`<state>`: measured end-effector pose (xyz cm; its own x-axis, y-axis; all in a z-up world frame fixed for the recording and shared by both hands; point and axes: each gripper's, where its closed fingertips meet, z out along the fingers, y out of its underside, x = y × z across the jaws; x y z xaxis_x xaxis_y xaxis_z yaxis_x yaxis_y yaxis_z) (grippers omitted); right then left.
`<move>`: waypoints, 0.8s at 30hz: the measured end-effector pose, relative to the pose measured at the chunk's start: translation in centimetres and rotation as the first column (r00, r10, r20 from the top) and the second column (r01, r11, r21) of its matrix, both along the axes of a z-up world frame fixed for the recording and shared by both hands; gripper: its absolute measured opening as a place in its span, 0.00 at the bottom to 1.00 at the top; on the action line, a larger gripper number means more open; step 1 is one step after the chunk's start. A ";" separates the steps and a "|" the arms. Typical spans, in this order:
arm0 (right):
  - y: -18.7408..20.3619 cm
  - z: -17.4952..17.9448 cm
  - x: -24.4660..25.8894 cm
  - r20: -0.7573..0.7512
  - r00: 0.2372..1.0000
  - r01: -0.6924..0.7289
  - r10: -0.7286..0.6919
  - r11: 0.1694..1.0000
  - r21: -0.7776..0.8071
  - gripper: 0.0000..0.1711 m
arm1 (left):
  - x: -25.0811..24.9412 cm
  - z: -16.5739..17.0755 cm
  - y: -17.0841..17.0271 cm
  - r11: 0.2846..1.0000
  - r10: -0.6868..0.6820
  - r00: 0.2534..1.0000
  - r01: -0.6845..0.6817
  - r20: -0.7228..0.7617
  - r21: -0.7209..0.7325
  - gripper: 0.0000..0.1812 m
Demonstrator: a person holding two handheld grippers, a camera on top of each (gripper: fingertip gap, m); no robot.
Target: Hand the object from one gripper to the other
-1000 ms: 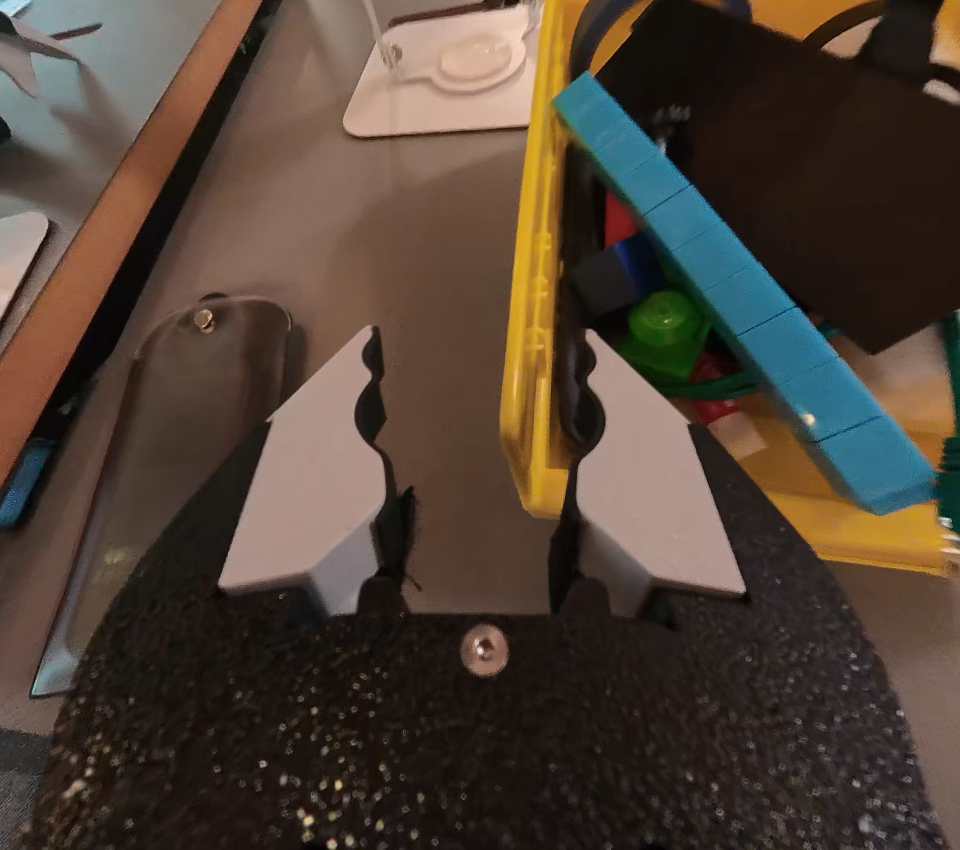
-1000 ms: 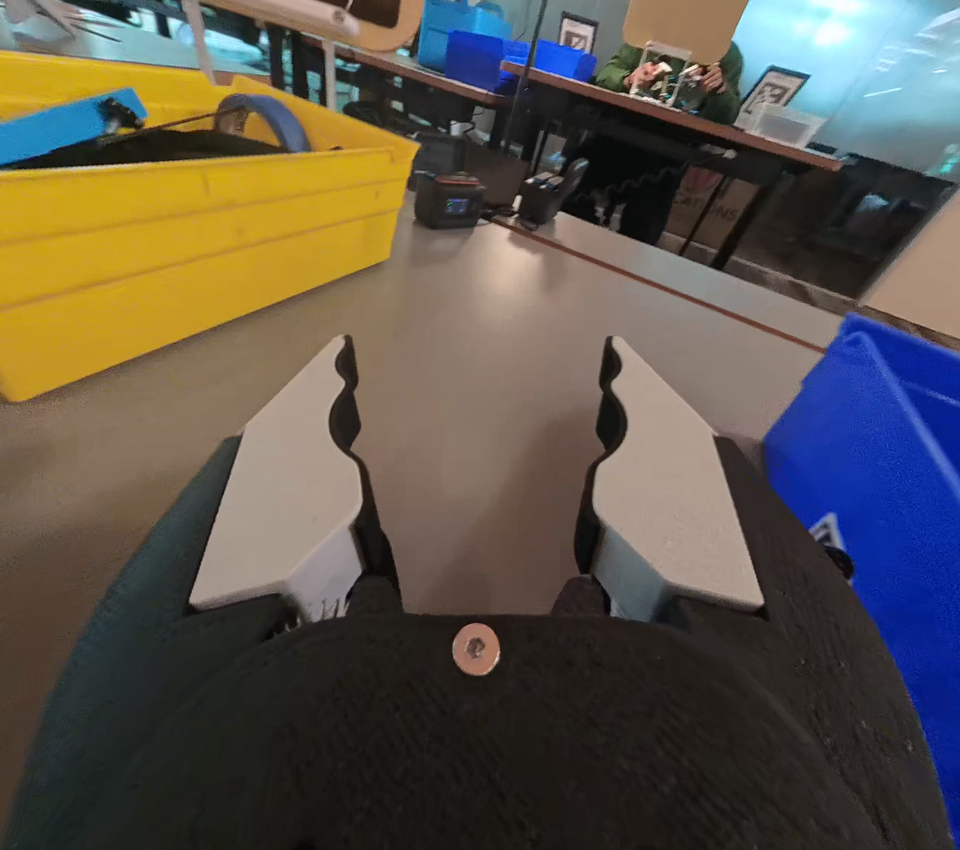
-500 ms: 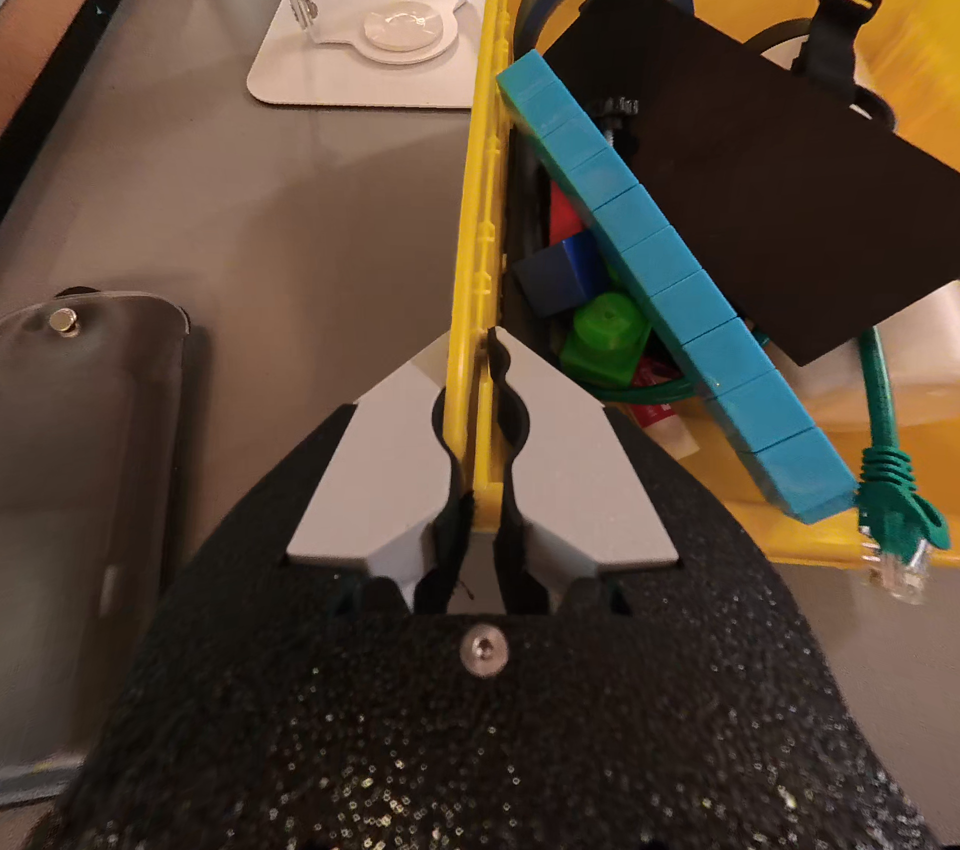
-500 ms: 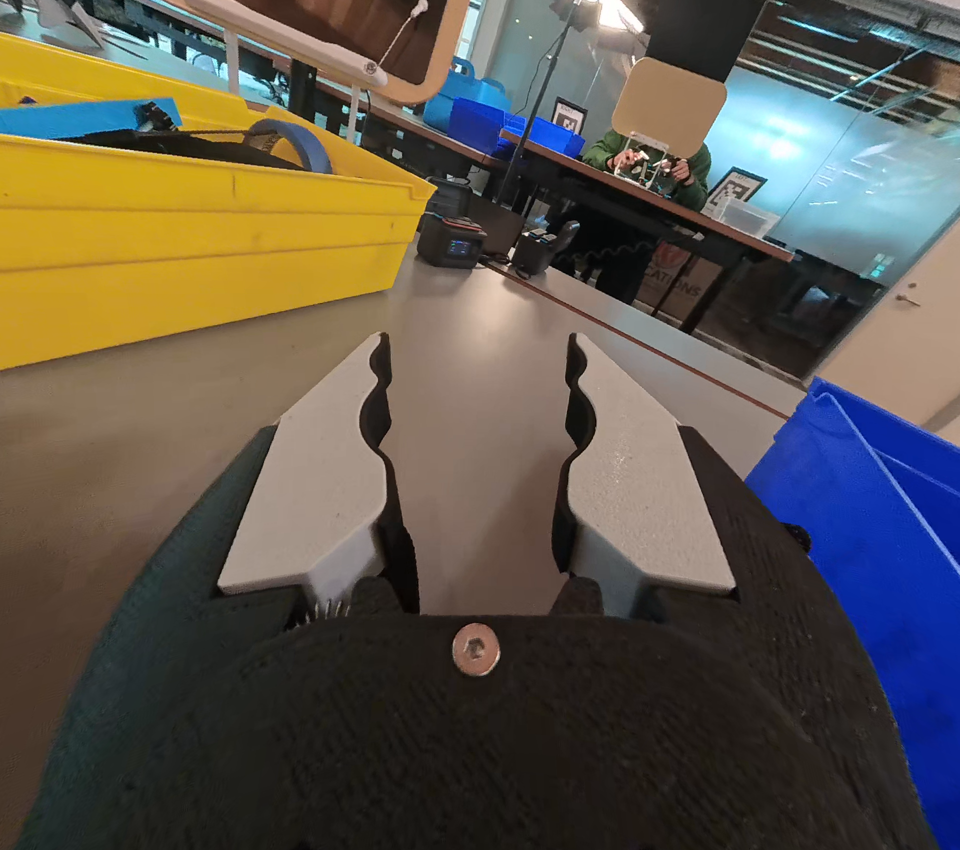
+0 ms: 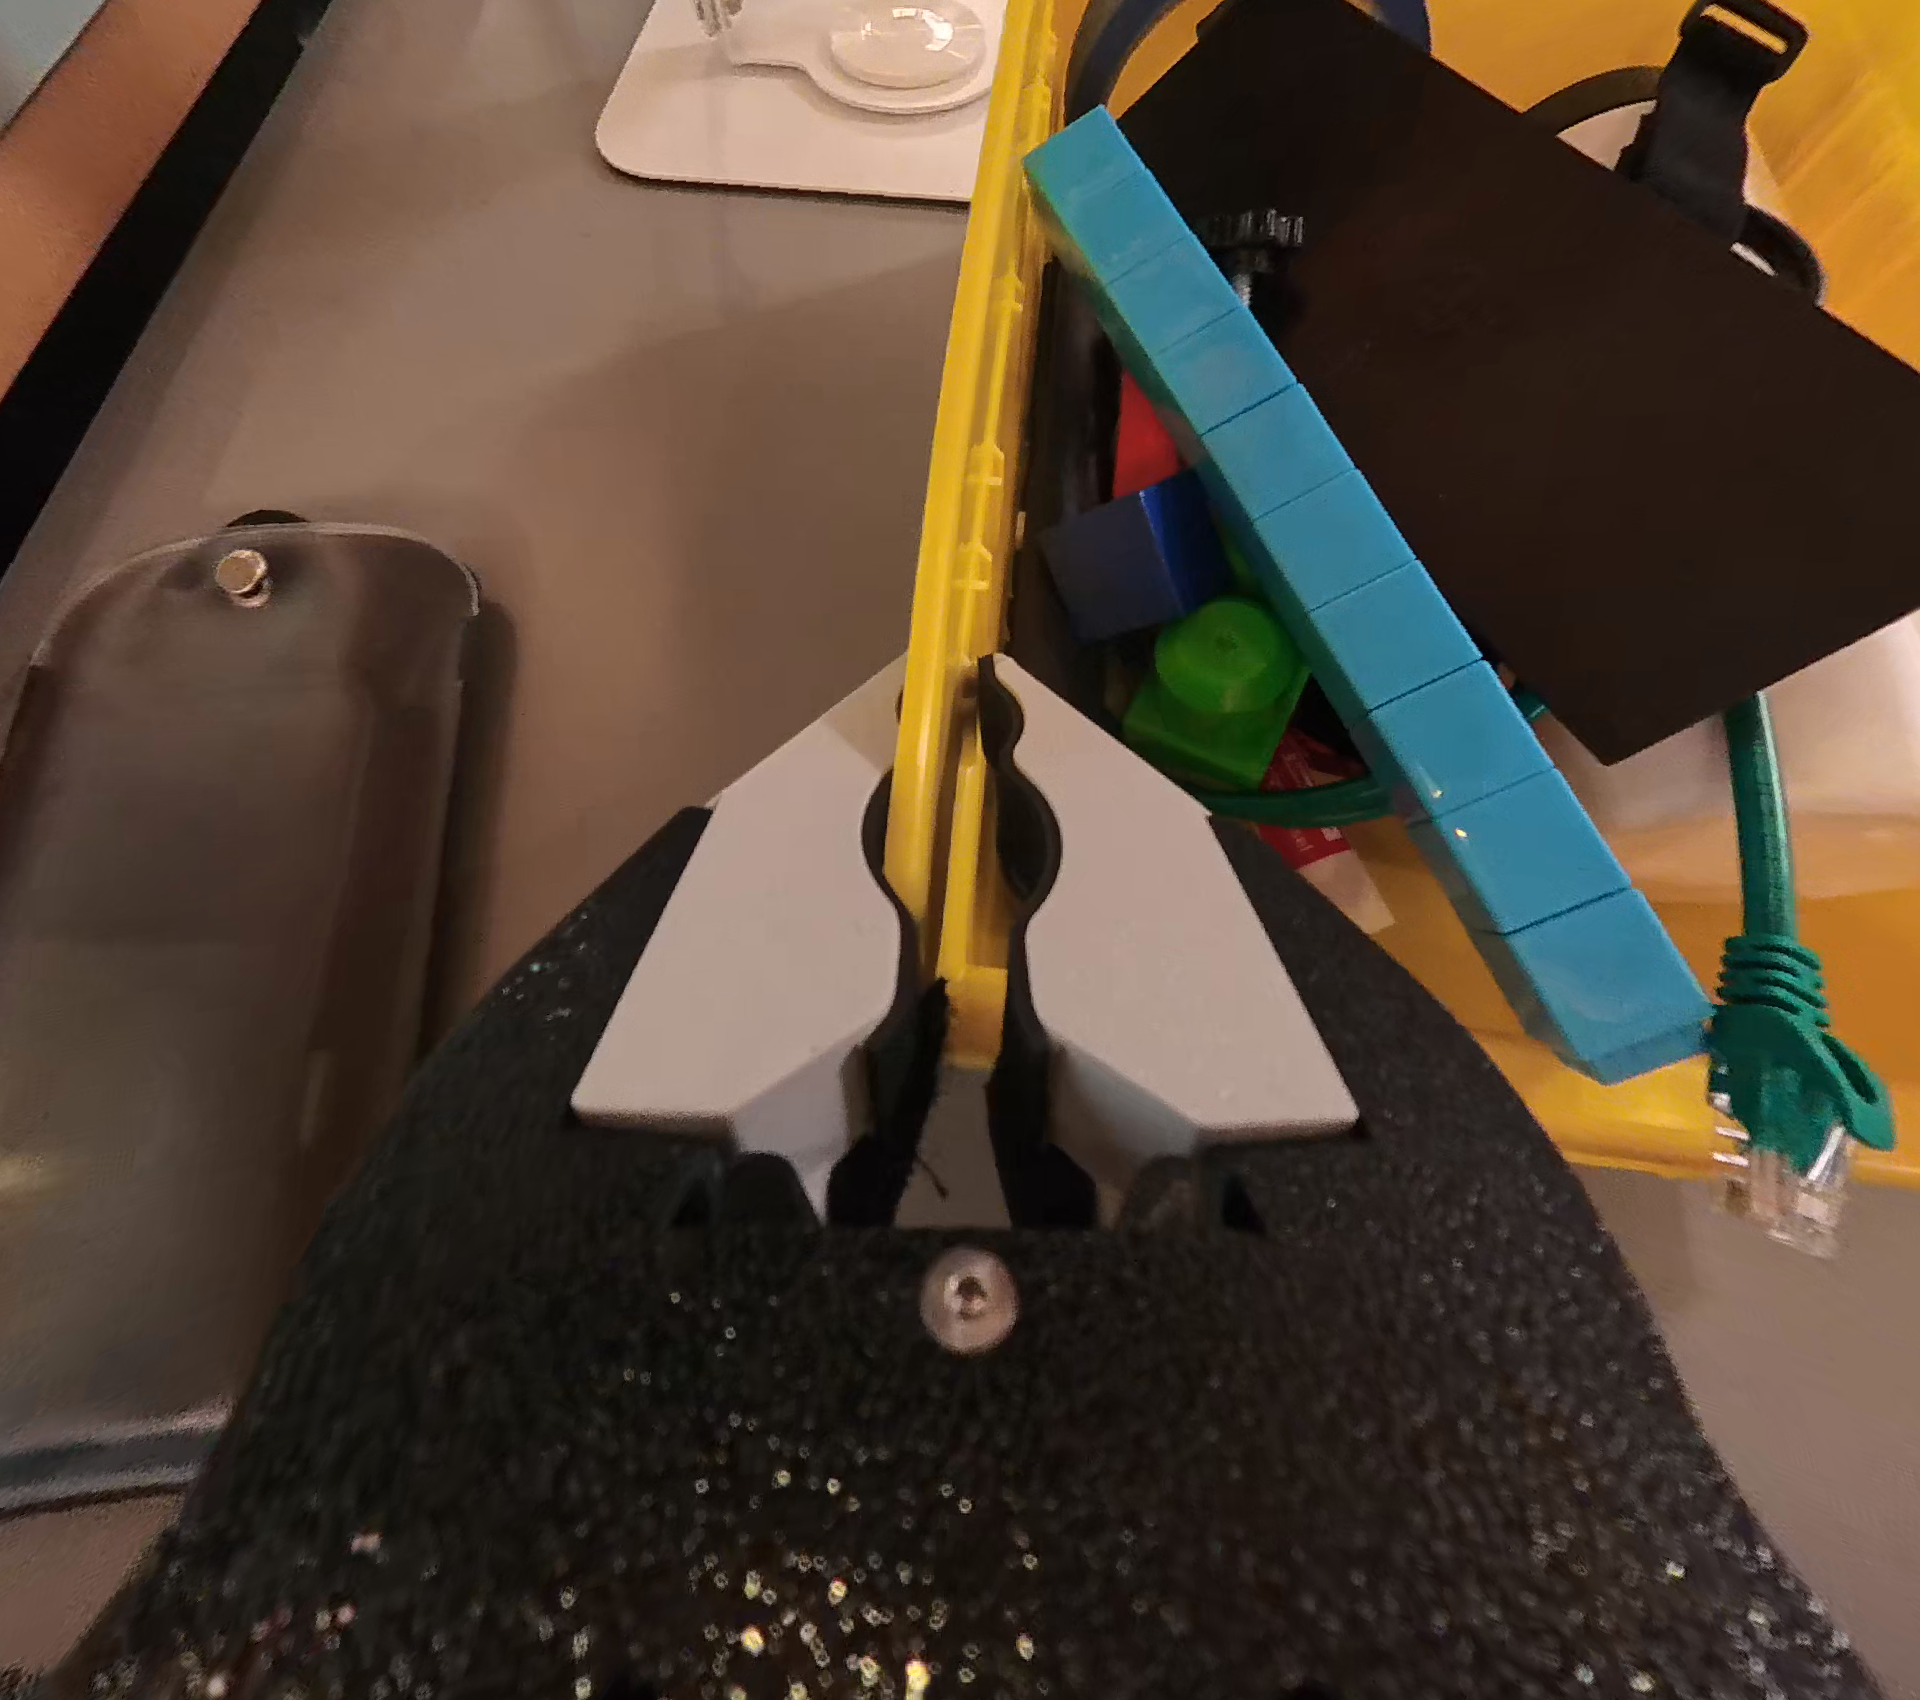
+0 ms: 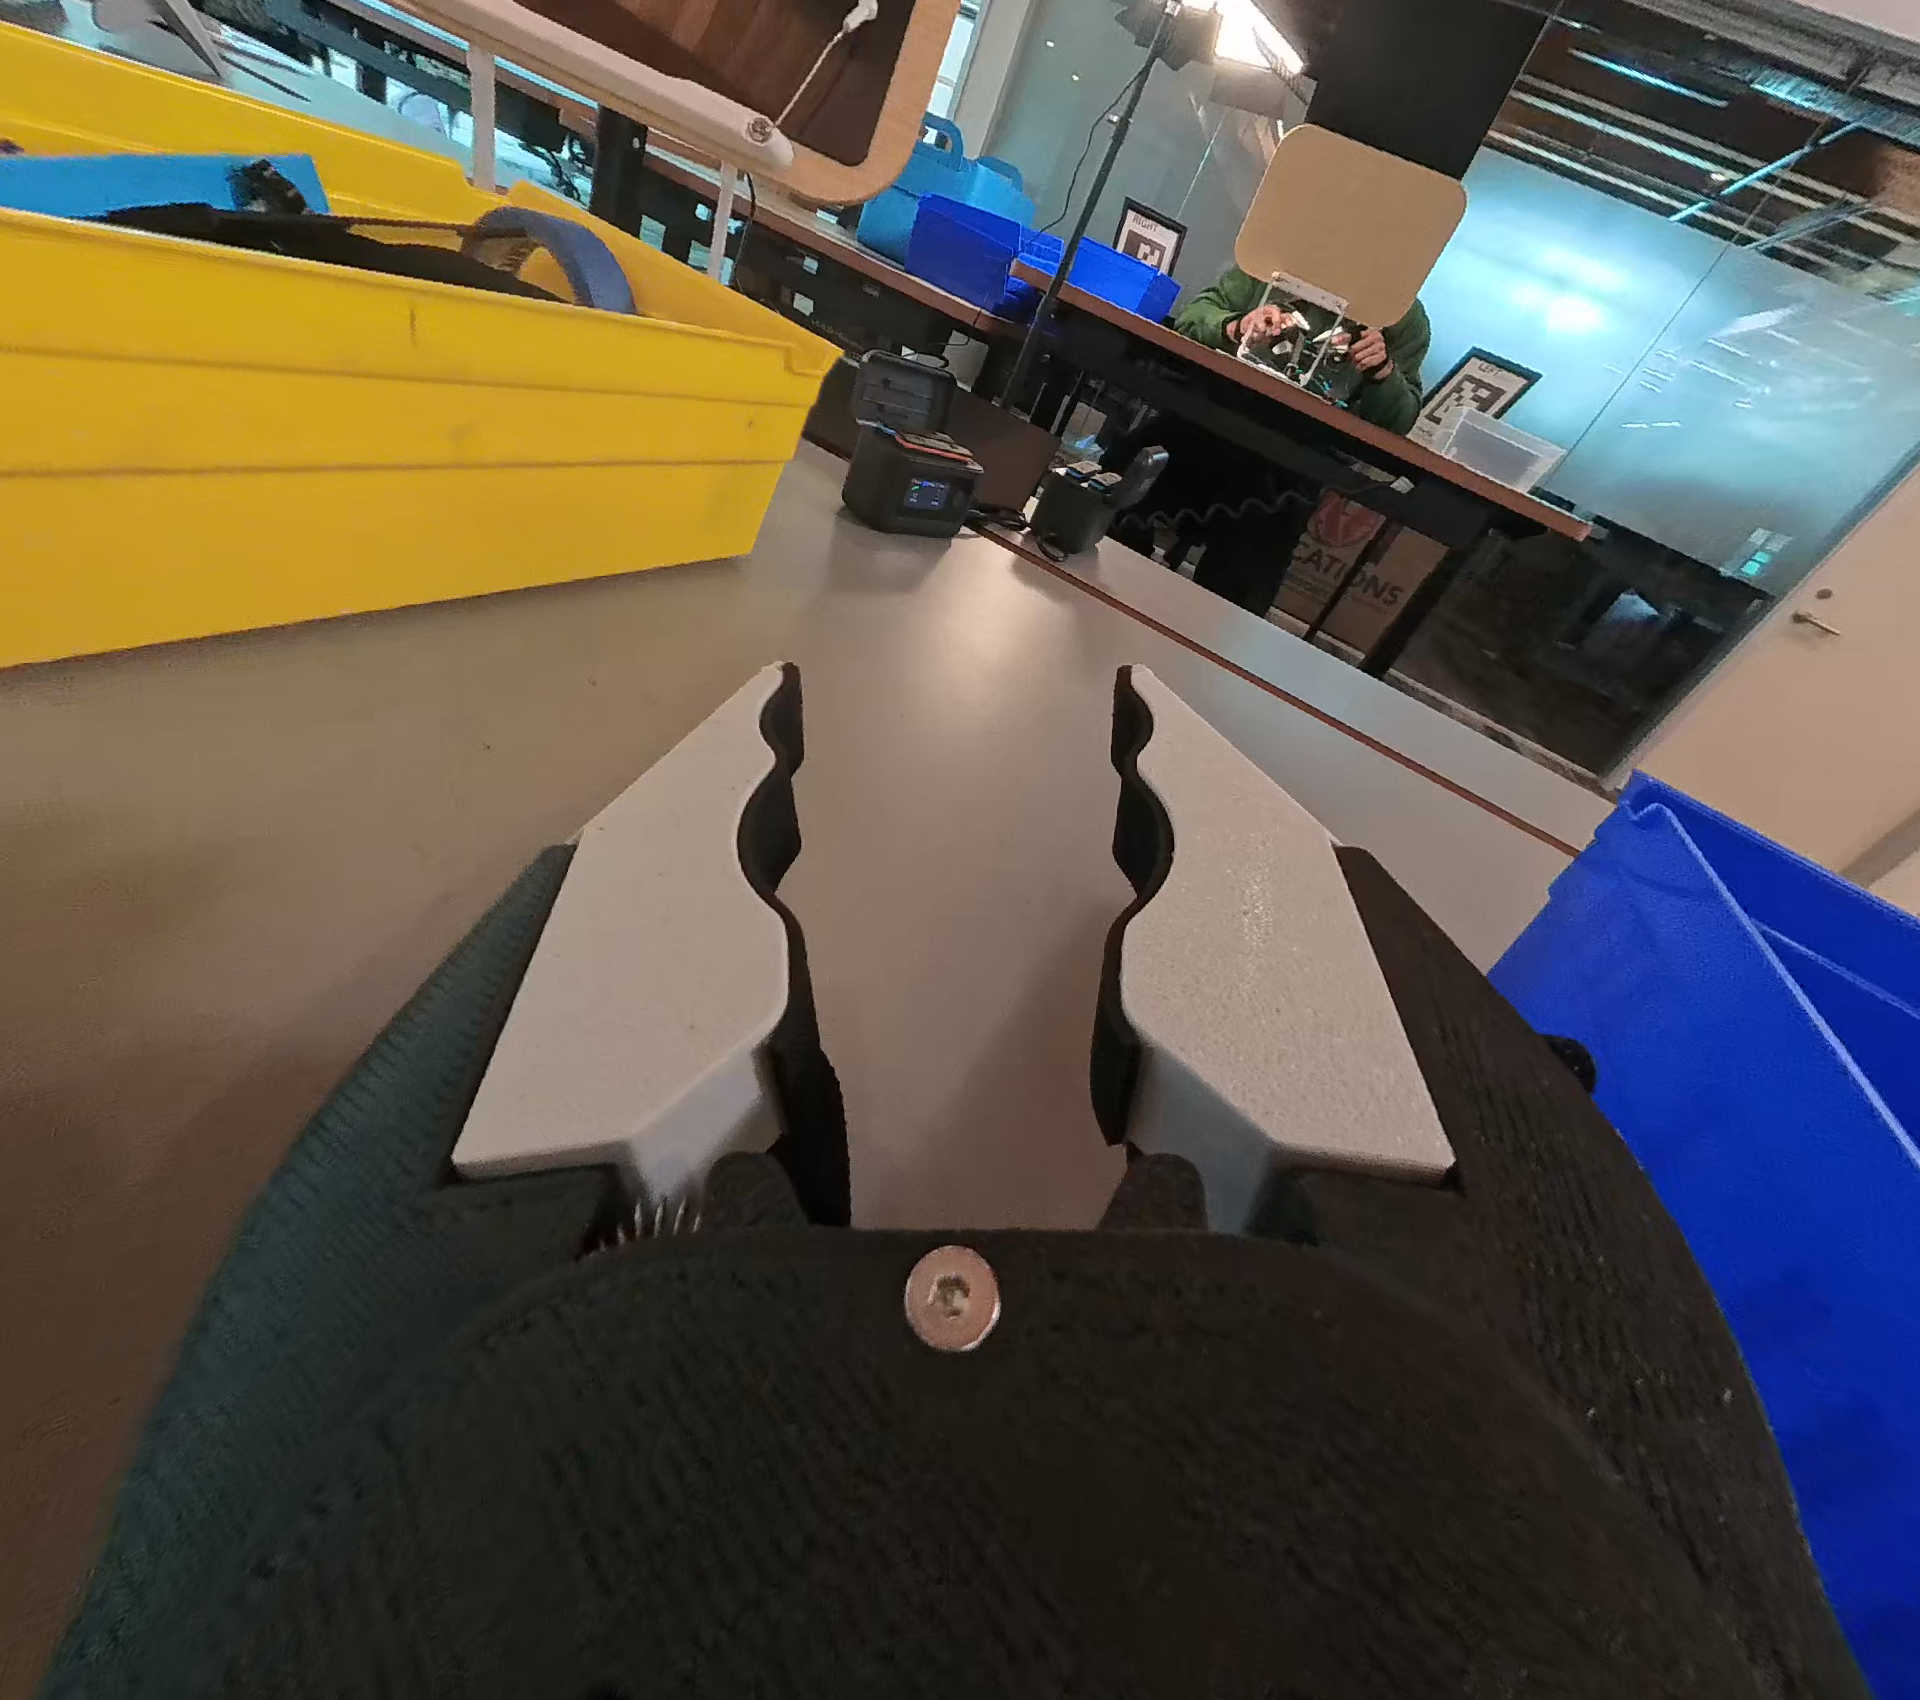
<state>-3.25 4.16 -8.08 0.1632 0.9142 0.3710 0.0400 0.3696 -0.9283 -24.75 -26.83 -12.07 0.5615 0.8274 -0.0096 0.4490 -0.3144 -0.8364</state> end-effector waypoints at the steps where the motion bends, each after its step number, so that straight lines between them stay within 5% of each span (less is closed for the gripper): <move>1: 0.0 0.0 0.0 0.002 1.000 0.002 -0.002 1.000 0.004 0.34 | 0.0 0.0 -0.2 1.000 0.005 1.000 -0.005 0.000 0.000 0.02; 6: 0.0 0.0 0.0 0.005 1.000 0.001 -0.001 1.000 0.013 0.34 | -0.2 0.0 -0.7 1.000 0.018 1.000 -0.018 -0.004 0.001 0.03; 10: -0.2 0.0 0.0 0.000 1.000 -0.003 0.003 1.000 0.030 0.35 | -0.9 1.5 -3.3 0.984 0.158 0.979 -0.167 -0.131 -0.065 0.34; 14: -1.1 0.7 -1.0 0.053 0.998 -0.027 0.029 0.999 -0.027 0.49 | 1.3 5.7 -3.0 0.986 0.164 0.971 -0.160 -0.174 0.036 0.50; 19: -5.3 8.2 -5.2 0.058 0.990 -0.126 0.128 0.991 -0.044 0.70 | 5.6 11.1 2.9 0.997 -0.004 0.971 0.022 -0.239 0.074 0.68; 24: -9.2 16.8 -9.3 0.029 0.970 -0.240 0.241 0.970 -0.037 0.83 | 5.6 12.4 7.4 0.995 -0.098 0.962 0.097 -0.255 -0.018 0.87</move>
